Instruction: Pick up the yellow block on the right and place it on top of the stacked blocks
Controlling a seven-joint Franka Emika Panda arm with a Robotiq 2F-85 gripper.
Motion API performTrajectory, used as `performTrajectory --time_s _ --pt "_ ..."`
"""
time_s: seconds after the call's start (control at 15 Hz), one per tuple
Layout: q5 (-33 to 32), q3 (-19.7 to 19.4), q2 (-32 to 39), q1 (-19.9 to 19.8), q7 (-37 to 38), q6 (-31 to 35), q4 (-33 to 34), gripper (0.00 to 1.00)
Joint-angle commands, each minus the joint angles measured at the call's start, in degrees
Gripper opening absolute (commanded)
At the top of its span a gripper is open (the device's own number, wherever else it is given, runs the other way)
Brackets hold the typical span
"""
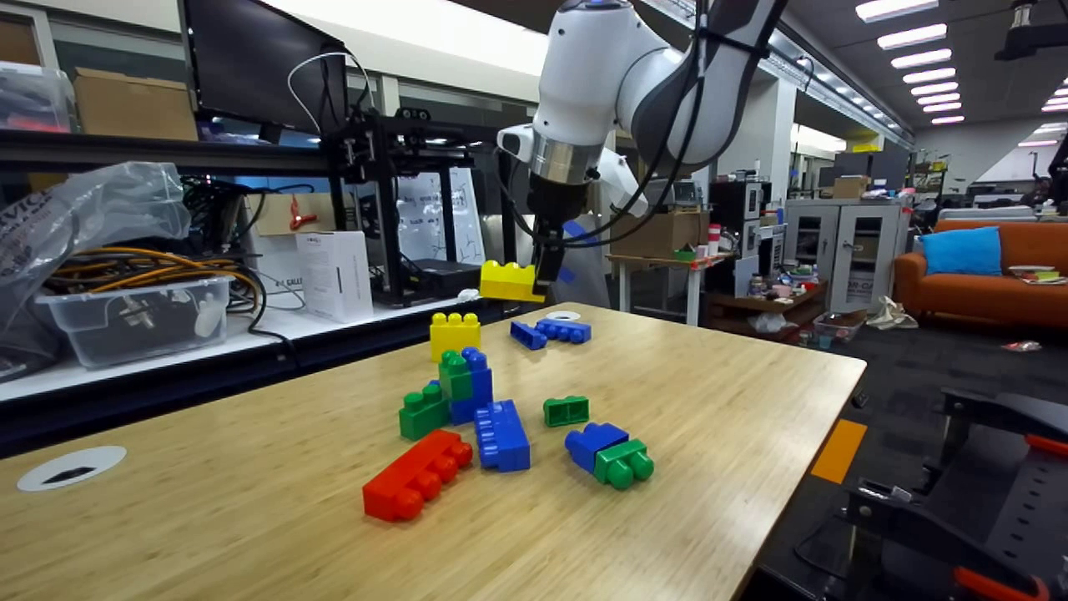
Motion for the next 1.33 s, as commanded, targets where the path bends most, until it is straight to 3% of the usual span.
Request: performTrajectory --time_s 0.0,0.13,0.2,1.27 --pt "-5.04 -2.52 -0.10 2.35 4.09 1.12 -0.30 0.38" --pt "-4.93 -1.85 -0.14 2.14 3.52 -0.11 -0.93 0.38" --pt "-3.53 -1.14 0.05 1.62 2.90 -0.05 -0.38 0.63" --pt "-3.53 -1.15 0.11 1.64 2.90 -0.05 -0.75 0.63"
